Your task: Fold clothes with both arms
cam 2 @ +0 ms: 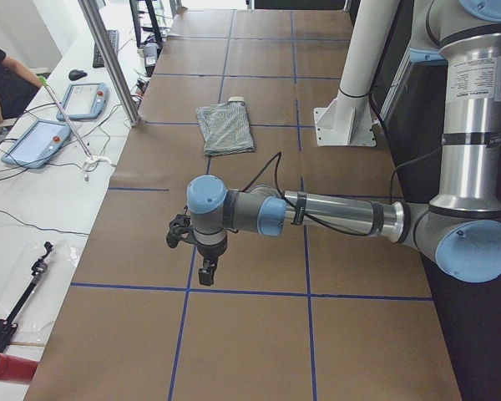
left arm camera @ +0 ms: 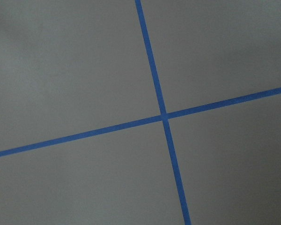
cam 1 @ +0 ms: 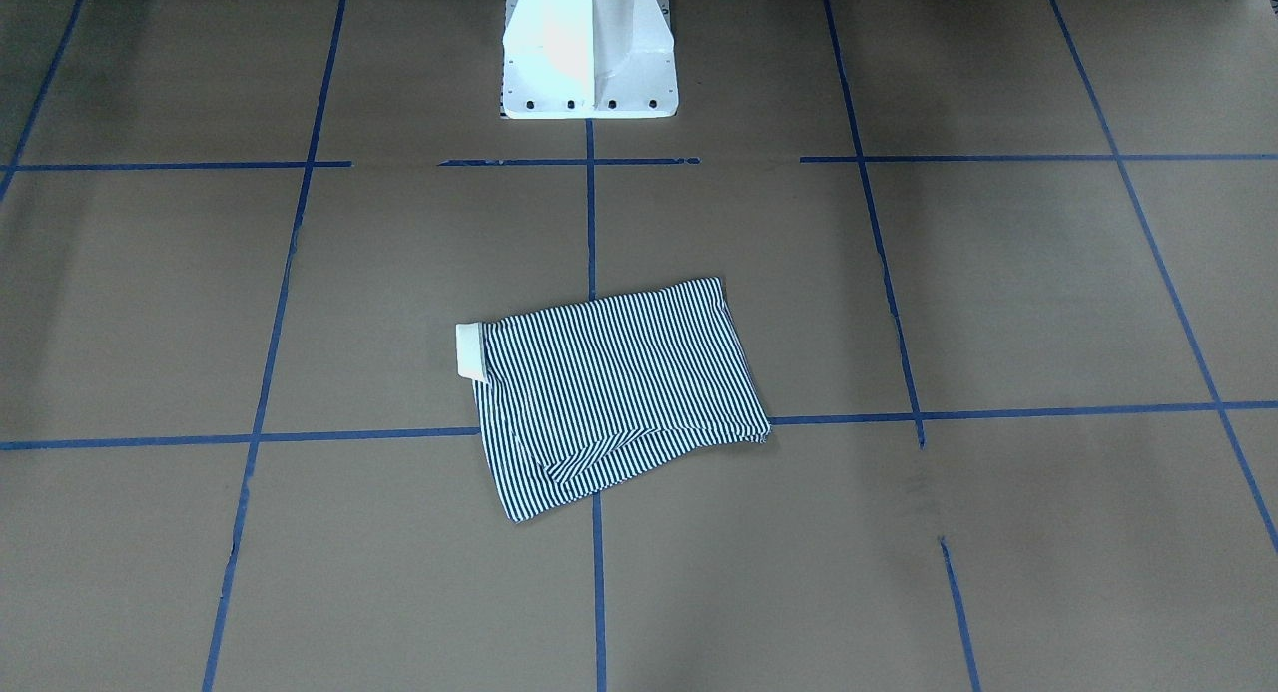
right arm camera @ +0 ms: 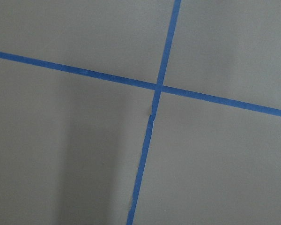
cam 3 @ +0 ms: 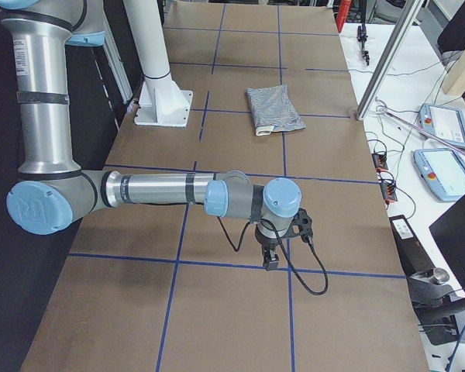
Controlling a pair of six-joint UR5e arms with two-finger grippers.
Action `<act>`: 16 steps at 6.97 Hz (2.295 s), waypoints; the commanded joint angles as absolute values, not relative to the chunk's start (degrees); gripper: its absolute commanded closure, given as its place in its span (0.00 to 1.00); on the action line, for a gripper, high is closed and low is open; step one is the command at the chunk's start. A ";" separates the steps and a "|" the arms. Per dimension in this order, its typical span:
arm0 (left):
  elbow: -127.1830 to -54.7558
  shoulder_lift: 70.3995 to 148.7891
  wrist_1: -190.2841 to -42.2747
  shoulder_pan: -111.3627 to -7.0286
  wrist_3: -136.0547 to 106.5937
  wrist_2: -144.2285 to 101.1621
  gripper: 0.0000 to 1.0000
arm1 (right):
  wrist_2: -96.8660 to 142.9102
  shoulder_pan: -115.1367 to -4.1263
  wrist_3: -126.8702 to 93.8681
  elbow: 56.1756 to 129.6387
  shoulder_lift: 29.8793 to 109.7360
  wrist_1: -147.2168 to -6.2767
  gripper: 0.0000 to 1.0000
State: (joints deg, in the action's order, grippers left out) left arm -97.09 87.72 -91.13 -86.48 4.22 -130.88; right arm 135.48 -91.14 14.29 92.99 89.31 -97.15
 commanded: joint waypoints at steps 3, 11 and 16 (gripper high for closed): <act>-93.87 87.45 -90.97 -86.49 11.16 -131.48 0.00 | 135.53 -91.14 -0.56 93.61 89.91 -89.43 0.00; -94.92 87.80 -90.79 -86.57 -0.26 -131.57 0.00 | 135.53 -91.14 -1.85 91.41 89.91 -87.63 0.00; -94.92 88.07 -90.79 -86.57 -0.26 -131.75 0.00 | 135.53 -91.14 -1.84 91.23 89.91 -87.63 0.00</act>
State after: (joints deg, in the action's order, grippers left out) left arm -94.96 87.98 -90.83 -86.57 -0.30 -131.74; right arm 135.51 -91.14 -1.76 91.24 89.89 -87.62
